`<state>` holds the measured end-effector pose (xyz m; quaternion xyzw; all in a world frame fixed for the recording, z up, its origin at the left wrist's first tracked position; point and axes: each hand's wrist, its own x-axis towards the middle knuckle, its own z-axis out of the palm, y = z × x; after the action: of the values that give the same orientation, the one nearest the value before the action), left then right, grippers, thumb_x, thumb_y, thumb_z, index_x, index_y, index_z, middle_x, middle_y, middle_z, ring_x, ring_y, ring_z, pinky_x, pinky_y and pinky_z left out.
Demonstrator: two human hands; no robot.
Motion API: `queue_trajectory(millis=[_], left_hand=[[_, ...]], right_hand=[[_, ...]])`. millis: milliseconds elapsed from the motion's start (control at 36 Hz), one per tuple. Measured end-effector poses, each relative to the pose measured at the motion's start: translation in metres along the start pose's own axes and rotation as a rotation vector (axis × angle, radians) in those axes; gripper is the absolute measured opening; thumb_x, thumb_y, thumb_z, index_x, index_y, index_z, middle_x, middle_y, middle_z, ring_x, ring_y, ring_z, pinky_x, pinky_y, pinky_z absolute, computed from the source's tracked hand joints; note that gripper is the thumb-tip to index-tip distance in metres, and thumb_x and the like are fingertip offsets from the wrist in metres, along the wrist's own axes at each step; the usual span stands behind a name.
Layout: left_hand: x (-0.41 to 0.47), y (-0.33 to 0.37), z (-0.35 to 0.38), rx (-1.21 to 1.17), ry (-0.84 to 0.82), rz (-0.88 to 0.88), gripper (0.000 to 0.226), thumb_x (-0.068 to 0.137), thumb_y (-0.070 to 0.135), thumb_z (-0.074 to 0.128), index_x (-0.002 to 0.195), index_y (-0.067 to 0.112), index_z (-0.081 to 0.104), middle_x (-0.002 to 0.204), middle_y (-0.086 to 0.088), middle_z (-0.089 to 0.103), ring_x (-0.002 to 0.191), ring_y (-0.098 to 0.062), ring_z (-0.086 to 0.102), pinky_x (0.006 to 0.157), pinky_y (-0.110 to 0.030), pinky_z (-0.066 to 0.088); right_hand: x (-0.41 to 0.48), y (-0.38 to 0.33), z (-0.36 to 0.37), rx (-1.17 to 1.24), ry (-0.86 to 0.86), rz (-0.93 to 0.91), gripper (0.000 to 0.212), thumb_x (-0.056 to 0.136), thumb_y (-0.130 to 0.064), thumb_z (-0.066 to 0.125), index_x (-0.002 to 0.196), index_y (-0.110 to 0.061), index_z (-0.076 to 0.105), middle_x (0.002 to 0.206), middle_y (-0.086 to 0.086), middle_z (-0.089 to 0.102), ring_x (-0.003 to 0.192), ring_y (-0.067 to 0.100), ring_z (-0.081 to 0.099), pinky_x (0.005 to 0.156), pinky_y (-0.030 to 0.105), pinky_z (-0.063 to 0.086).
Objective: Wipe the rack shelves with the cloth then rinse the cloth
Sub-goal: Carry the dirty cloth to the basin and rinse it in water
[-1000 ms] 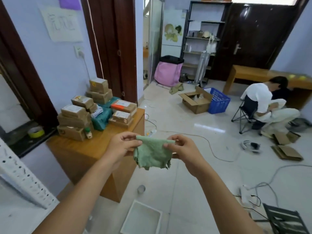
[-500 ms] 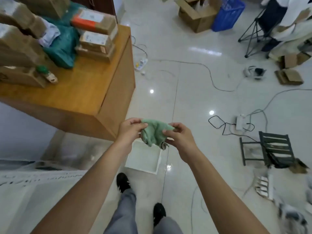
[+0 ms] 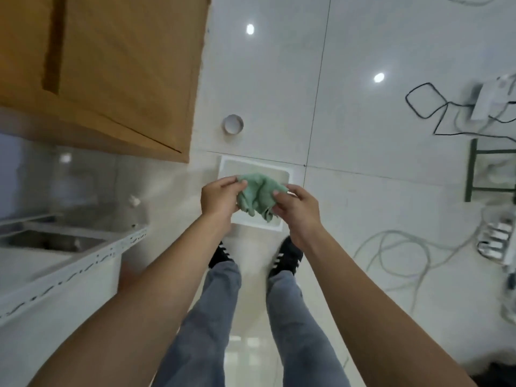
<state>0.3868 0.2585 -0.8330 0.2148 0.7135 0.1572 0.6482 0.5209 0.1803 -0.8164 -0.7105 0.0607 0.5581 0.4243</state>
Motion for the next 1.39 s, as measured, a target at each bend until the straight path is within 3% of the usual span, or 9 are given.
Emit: queue_trajectory(millis=[361,528,611,722,778,889,944,1056,1389], left_hand=[[0.235,-0.163,0.033,0.16,0.069,-0.052,0.01,0.086,0.01,0.076,0.094,0.016,0.073,0.1,-0.013,0.076,0.086,-0.03,0.076,0.071,-0.045,0.065],[0.274,-0.189,0.04,0.324,0.111,0.028,0.034,0.084,0.026,0.074,0.117,0.021,0.068,0.112,0.003,0.071,0.099,-0.017,0.069,0.089,-0.034,0.057],[0.278,-0.195,0.042,0.545,0.14,0.168,0.041,0.092,0.023,0.067,0.132,0.018,0.06,0.128,0.003,0.058,0.106,-0.011,0.056,0.086,-0.025,0.042],[0.271,-0.202,0.035,0.87,0.027,0.379,0.037,0.095,0.016,0.06,0.132,0.018,0.059,0.135,0.0,0.052,0.115,-0.018,0.056,0.086,-0.029,0.045],[0.271,-0.207,0.029,1.107,-0.042,0.532,0.043,0.095,0.015,0.06,0.138,0.018,0.057,0.145,0.001,0.049,0.128,-0.02,0.05,0.097,-0.035,0.048],[0.288,-0.214,0.021,1.455,-0.138,0.765,0.054,0.099,0.021,0.057,0.151,0.014,0.044,0.161,-0.009,0.037,0.151,-0.027,0.03,0.126,-0.04,0.02],[0.299,-0.216,0.019,1.577,-0.2,0.758,0.058,0.101,0.023,0.052,0.156,0.015,0.034,0.166,-0.009,0.027,0.156,-0.026,0.018,0.129,-0.039,0.007],[0.31,-0.217,0.014,1.708,-0.258,0.744,0.059,0.1,0.019,0.048,0.156,0.014,0.03,0.168,-0.01,0.021,0.157,-0.026,0.013,0.129,-0.04,0.004],[0.322,-0.221,0.015,1.845,-0.212,0.817,0.051,0.105,0.017,0.037,0.155,0.011,0.034,0.168,-0.011,0.022,0.157,-0.028,0.014,0.129,-0.04,0.003]], right_hand=[[0.242,0.16,-0.003,-0.187,0.031,0.081,0.01,0.086,-0.003,0.068,0.093,-0.011,0.067,0.095,0.014,0.072,0.086,0.028,0.072,0.079,0.042,0.061],[0.279,0.194,0.001,-0.189,0.054,0.062,0.029,0.084,-0.012,0.071,0.112,-0.018,0.067,0.107,0.001,0.069,0.1,0.02,0.07,0.083,0.031,0.059],[0.283,0.201,0.003,-0.334,0.076,-0.05,0.037,0.088,-0.018,0.067,0.124,-0.025,0.062,0.12,-0.012,0.065,0.105,0.001,0.063,0.075,0.009,0.051],[0.277,0.213,-0.002,-0.766,0.103,-0.398,0.038,0.091,-0.015,0.058,0.128,-0.022,0.057,0.133,-0.01,0.055,0.123,0.008,0.051,0.099,0.026,0.047],[0.278,0.221,-0.007,-1.032,0.058,-0.627,0.043,0.09,-0.012,0.058,0.132,-0.017,0.055,0.142,-0.003,0.05,0.129,0.016,0.046,0.101,0.028,0.043],[0.293,0.235,-0.009,-1.377,-0.144,-0.8,0.057,0.086,-0.012,0.061,0.142,-0.007,0.048,0.153,0.011,0.04,0.139,0.027,0.039,0.116,0.034,0.032],[0.302,0.239,-0.006,-1.512,-0.25,-0.751,0.058,0.092,-0.021,0.054,0.147,-0.008,0.04,0.159,0.011,0.03,0.146,0.027,0.028,0.12,0.039,0.025],[0.317,0.242,-0.002,-1.713,-0.377,-0.571,0.061,0.102,-0.037,0.034,0.157,-0.016,0.017,0.165,0.004,0.004,0.152,0.022,0.004,0.123,0.038,0.012],[0.34,0.253,0.004,-1.887,-0.459,-0.482,0.069,0.101,-0.05,0.024,0.157,-0.017,-0.001,0.165,0.004,-0.011,0.152,0.021,-0.01,0.123,0.041,0.007]])
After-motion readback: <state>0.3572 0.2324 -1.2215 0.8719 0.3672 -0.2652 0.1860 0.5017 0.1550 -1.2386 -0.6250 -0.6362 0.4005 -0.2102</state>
